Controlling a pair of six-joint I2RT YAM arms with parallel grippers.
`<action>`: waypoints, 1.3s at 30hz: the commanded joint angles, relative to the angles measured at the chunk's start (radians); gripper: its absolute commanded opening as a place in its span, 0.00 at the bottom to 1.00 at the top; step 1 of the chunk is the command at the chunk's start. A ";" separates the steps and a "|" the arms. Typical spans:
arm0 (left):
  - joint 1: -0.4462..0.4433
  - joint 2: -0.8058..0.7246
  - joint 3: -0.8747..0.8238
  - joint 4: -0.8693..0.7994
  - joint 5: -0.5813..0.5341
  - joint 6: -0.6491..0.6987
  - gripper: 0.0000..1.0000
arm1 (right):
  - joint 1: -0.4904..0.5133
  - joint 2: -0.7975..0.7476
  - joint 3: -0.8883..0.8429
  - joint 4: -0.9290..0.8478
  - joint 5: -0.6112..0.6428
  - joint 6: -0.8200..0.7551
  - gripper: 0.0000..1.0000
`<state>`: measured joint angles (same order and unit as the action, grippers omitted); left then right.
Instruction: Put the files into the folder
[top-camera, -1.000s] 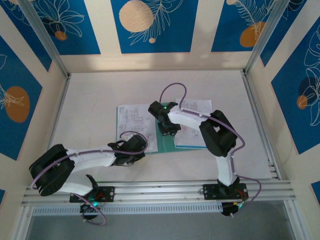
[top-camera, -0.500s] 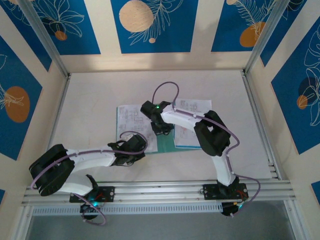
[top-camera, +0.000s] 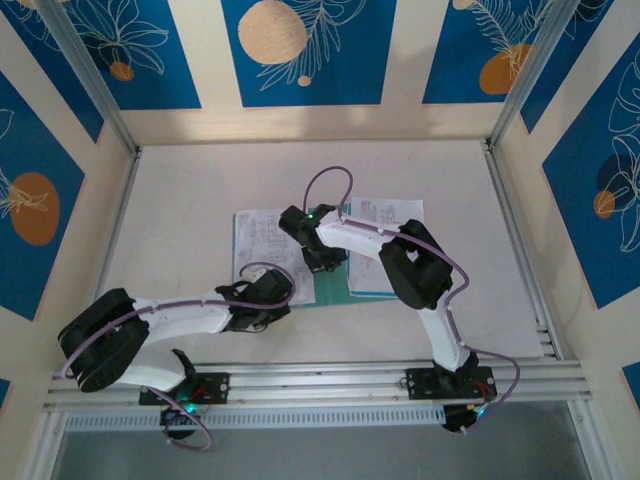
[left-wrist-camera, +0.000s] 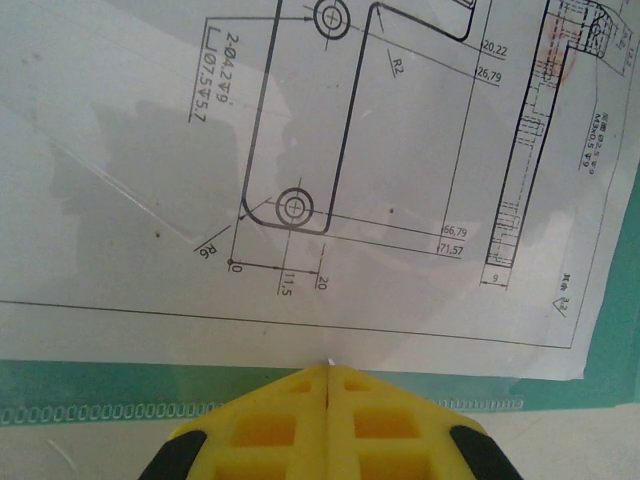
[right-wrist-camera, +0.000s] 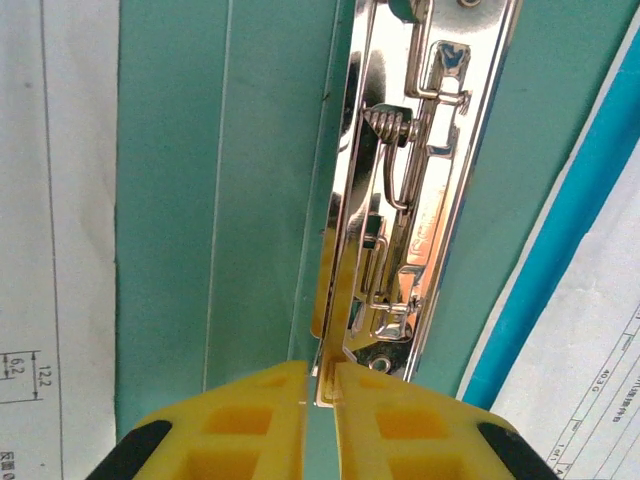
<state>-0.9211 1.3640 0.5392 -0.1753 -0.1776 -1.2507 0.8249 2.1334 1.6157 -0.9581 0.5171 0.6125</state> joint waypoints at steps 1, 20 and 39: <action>-0.001 0.012 -0.041 -0.122 -0.017 -0.018 0.00 | 0.005 0.038 -0.020 -0.025 0.030 0.026 0.18; -0.001 0.006 -0.040 -0.133 -0.020 -0.017 0.00 | 0.012 -0.064 -0.209 0.163 0.082 0.107 0.14; -0.001 -0.003 -0.041 -0.141 -0.025 -0.018 0.00 | 0.007 -0.047 -0.383 0.275 0.068 0.226 0.13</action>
<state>-0.9211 1.3563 0.5346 -0.1757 -0.1780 -1.2507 0.8600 1.9877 1.3190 -0.6346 0.6189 0.7902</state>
